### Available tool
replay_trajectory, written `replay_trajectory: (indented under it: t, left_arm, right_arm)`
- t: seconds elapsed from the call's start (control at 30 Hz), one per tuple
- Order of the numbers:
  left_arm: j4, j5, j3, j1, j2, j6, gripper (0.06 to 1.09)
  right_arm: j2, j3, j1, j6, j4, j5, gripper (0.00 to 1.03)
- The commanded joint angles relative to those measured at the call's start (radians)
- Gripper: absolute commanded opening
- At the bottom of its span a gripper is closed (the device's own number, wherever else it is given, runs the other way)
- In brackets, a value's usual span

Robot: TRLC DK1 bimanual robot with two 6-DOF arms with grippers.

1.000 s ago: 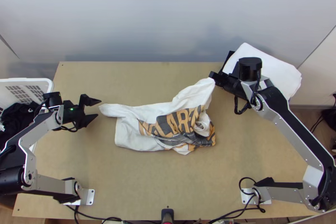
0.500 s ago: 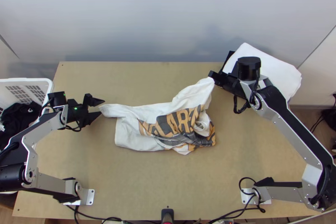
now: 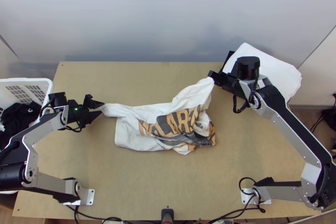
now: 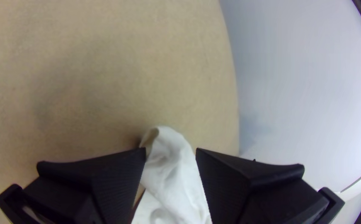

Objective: Fold the t-shirt

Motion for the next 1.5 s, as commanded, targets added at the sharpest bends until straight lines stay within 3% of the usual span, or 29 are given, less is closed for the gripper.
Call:
replay_trajectory:
  t: [0.0, 0.5, 0.53, 0.6, 0.63, 1.07, 1.3, 1.47]
  left_arm:
    - [-0.002, 0.001, -0.008, -0.002, -0.012, 0.007, 0.67]
    - [-0.001, 0.001, 0.003, -0.026, -0.006, 0.009, 0.66]
    - [0.001, -0.001, 0.003, -0.029, -0.008, 0.015, 0.53]
    - [0.022, -0.033, -0.003, -0.029, -0.014, 0.015, 0.12]
    - [0.036, -0.044, -0.006, -0.029, -0.014, 0.012, 0.10]
    - [0.027, -0.050, 0.011, -0.006, -0.024, 0.018, 0.10]
    - [-0.156, -0.171, 0.138, 0.023, -0.232, 0.116, 0.09]
    - [-0.241, -0.228, 0.276, 0.023, -0.403, 0.141, 0.09]
  right_arm:
    - [0.003, 0.001, 0.000, 0.001, 0.000, 0.000, 0.03]
    - [0.005, -0.004, 0.000, 0.003, 0.000, 0.000, 0.03]
    - [0.006, -0.004, -0.001, 0.003, 0.000, 0.000, 0.03]
    - [0.006, -0.004, -0.001, 0.003, 0.000, 0.000, 0.03]
    - [0.006, -0.002, -0.003, 0.003, 0.000, 0.000, 0.03]
    - [0.006, 0.000, -0.018, -0.008, 0.025, 0.003, 0.03]
    - [-0.003, 0.053, -0.059, -0.138, 0.025, 0.028, 0.03]
    - [-0.009, 0.110, -0.043, -0.347, 0.025, 0.144, 0.03]
